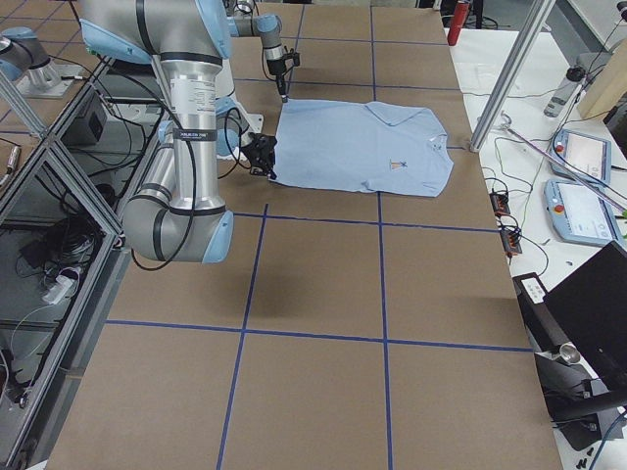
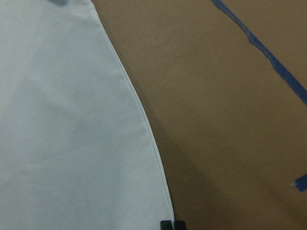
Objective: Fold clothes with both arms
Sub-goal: 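Lift the hem with both grippers and fold it toward the collar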
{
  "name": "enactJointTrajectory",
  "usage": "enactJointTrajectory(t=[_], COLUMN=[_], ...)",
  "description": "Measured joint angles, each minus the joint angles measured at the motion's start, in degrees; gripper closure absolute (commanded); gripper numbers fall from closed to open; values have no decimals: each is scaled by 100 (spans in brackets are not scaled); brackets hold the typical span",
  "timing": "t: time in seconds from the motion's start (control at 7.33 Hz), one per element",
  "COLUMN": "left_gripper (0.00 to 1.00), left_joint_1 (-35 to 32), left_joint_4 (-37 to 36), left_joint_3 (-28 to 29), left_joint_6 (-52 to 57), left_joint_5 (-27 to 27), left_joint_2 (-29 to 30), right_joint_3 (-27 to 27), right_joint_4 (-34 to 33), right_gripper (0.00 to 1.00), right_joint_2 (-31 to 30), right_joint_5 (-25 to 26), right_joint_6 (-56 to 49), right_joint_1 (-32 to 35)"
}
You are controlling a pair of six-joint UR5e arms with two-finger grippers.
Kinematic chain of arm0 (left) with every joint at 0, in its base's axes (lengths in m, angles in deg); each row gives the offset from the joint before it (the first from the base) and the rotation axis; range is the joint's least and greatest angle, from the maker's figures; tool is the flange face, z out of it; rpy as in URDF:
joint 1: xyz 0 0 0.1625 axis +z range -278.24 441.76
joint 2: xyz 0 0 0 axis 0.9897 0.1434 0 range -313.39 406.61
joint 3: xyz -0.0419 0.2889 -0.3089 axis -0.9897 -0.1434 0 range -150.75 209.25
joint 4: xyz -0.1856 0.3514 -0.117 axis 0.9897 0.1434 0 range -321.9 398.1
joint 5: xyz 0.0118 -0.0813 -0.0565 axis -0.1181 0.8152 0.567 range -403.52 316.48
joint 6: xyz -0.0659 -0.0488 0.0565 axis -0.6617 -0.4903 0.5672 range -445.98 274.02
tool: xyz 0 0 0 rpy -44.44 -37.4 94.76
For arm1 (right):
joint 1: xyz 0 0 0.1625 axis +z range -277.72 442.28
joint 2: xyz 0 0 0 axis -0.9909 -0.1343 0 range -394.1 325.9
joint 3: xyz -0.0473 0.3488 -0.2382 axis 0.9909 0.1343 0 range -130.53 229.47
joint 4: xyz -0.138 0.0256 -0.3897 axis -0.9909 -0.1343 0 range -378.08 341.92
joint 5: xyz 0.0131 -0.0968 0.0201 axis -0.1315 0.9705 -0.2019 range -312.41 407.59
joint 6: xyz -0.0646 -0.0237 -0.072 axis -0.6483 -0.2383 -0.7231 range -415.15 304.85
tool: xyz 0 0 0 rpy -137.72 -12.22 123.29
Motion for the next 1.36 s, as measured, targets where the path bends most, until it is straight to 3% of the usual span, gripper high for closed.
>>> enactJointTrajectory(t=[0.14,0.41,0.55,0.68,0.95,1.36], left_gripper=[100,100,100,100,100,100], left_joint_1=[-21,-92,-287,-598,-1494,-3184], left_joint_4=[-258,-1793,-2556,-2963,-3281,-3584], left_joint_3=[-548,-2254,-2929,-3177,-2943,-1756], left_joint_6=[11,22,73,310,1312,2752], left_joint_5=[216,863,1228,1513,1866,2538], left_joint_2=[-99,-71,81,289,747,1543], right_joint_3=[-737,-2289,-2580,-2678,-2555,-1614], right_joint_4=[-647,-2155,-2490,-2623,-2697,-2678], right_gripper=[100,100,100,100,100,100], right_joint_2=[-16,174,338,483,980,1869], right_joint_5=[-140,-555,-783,-968,-1531,-2729], right_joint_6=[-17,-34,-119,-376,-1234,-2360], right_joint_1=[-48,-173,-55,174,1079,2959])
